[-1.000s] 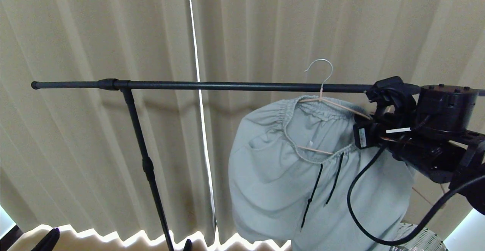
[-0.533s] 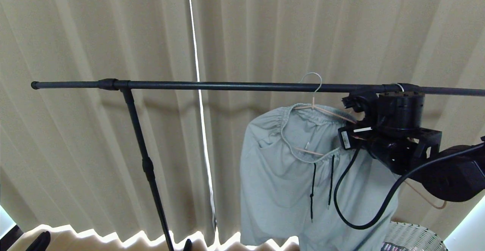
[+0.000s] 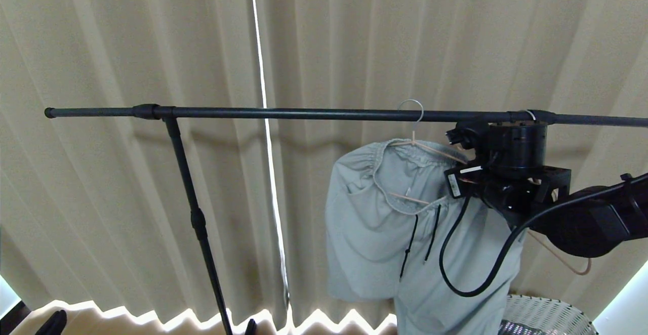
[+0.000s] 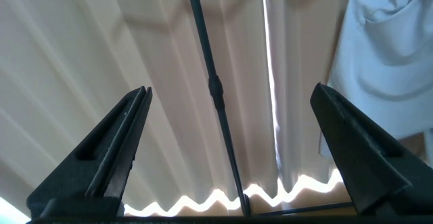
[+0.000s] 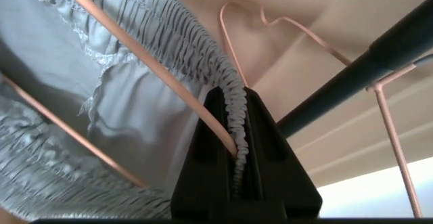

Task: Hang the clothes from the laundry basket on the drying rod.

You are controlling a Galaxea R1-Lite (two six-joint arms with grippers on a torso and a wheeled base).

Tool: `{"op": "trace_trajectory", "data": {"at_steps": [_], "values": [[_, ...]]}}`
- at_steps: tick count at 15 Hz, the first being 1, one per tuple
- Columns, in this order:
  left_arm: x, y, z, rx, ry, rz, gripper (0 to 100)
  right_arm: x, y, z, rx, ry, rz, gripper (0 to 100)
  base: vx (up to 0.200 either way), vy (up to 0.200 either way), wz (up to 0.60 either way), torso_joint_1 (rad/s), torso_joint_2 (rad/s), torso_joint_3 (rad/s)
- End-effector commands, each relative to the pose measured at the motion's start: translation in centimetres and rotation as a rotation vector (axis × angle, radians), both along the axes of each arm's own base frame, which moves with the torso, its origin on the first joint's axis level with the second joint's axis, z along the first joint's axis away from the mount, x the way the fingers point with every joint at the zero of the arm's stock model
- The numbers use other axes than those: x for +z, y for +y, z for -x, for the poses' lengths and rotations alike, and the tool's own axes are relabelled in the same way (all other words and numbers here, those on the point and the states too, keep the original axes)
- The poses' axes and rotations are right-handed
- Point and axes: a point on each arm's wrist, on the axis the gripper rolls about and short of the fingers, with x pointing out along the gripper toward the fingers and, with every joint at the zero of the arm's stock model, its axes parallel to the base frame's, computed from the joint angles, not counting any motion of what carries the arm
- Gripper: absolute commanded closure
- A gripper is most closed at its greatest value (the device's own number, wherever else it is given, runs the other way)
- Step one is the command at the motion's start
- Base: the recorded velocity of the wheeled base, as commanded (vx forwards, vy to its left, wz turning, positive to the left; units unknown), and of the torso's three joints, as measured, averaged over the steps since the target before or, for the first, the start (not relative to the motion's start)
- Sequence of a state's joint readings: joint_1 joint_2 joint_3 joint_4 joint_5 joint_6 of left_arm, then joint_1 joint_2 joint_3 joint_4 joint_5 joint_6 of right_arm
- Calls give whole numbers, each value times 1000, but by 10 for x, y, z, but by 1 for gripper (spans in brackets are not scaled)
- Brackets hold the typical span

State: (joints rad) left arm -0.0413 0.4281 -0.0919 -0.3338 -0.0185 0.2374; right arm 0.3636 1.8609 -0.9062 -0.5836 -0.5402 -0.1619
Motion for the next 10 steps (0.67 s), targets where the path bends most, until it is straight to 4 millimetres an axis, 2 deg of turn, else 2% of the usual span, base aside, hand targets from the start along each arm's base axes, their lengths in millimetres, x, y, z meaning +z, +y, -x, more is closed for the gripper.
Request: {"op": "trace_trajectory", "data": {"at_steps": [1, 4, 6, 7, 9, 10], "values": [[0, 0, 0, 0, -1, 0, 0, -6, 9, 2, 26, 17, 7, 100, 0, 0, 0, 0, 0, 0], [0, 0, 0, 3, 1, 0, 0, -10, 24, 7, 77, 33, 24, 100, 0, 0, 0, 0, 0, 0], [0, 0, 0, 3, 1, 0, 0, -11, 26, 8, 85, 36, 28, 100, 0, 0, 0, 0, 0, 0], [0, 0, 0, 3, 1, 0, 0, -12, 26, 8, 85, 38, 29, 0, 0, 0, 0, 0, 0, 0], [0, 0, 0, 3, -1, 0, 0, -13, 26, 9, 88, 37, 23, 0, 0, 0, 0, 0, 0, 0], [0, 0, 0, 3, 4, 0, 0, -20, 24, 14, 98, 44, -4, 0, 0, 0, 0, 0, 0, 0]]}}
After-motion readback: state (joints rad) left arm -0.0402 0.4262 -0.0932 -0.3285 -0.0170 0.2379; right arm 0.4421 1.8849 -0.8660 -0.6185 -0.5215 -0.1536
